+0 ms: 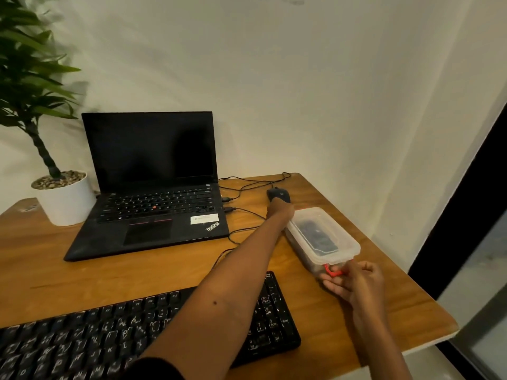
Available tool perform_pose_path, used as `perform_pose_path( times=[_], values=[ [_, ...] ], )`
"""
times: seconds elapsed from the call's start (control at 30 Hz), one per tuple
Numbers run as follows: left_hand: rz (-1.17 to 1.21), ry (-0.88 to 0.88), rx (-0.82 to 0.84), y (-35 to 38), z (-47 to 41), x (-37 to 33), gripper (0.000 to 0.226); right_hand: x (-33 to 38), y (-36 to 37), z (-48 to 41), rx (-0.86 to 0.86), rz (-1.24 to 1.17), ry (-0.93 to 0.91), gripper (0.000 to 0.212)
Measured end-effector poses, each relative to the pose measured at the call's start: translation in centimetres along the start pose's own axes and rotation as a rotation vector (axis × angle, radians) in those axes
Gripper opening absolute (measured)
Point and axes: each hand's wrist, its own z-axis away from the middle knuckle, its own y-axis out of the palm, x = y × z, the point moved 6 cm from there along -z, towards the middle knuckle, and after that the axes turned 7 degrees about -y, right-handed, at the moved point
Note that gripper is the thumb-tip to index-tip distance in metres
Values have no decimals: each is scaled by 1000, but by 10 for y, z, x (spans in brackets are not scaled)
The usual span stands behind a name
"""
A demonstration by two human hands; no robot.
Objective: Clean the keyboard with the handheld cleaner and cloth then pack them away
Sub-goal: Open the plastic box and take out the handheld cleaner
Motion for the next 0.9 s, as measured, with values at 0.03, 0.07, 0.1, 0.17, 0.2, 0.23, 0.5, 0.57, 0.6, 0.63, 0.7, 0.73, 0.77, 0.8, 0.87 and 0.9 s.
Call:
perform_pose_path(
  times=[0.03, 0.07, 0.1, 0.17, 0.2, 0.23, 0.5, 0.57, 0.6, 0.63, 0.7, 0.73, 0.77, 0.8, 0.87, 0.9],
  values=[
    [-48, 82, -23, -3, -1, -3, 28, 3, -3, 1, 28, 85, 11, 12],
    [-92, 150, -43, -6, 1, -5, 27, 7, -8, 1, 40, 196, 1, 15],
    [-116, 192, -51, -8, 3, -6, 27, 11, -12, 1, 29, 327, -33, 16],
    [-90, 207, -39, -10, 3, -2, 24, 26, -19, 4, -34, 620, -182, 16],
    [-65, 207, -43, -12, 4, 0, 23, 36, -19, 6, -73, 731, -289, 14],
    [-41, 204, -56, -14, 5, 2, 23, 46, -16, 7, -103, 808, -399, 15],
    [448, -31, 97, -13, 28, 44, 24, 33, 52, -35, 391, 1428, -474, 99],
    [533, -76, 203, -6, 36, 44, 19, 30, 56, -34, 367, 1457, -522, 86],
    [547, -84, 246, -4, 40, 43, 18, 31, 56, -32, 338, 1472, -543, 78],
    [561, -92, 278, -4, 45, 43, 19, 32, 56, -32, 317, 1482, -563, 72],
    [584, -109, 316, -4, 51, 43, 21, 33, 56, -30, 292, 1451, -576, 67],
    [594, -111, 330, -4, 53, 43, 22, 33, 55, -31, 295, 1404, -550, 67],
    [604, -113, 340, -3, 55, 42, 24, 33, 55, -32, 308, 1326, -499, 71],
    [607, -112, 345, -3, 56, 41, 27, 36, 55, -32, 332, 1225, -445, 77],
    [592, -103, 349, -1, 57, 39, 30, 47, 56, -31, 373, 1035, -414, 72],
    [580, -93, 349, 0, 57, 38, 29, 56, 55, -33, 355, 915, -400, 60]
  ],
)
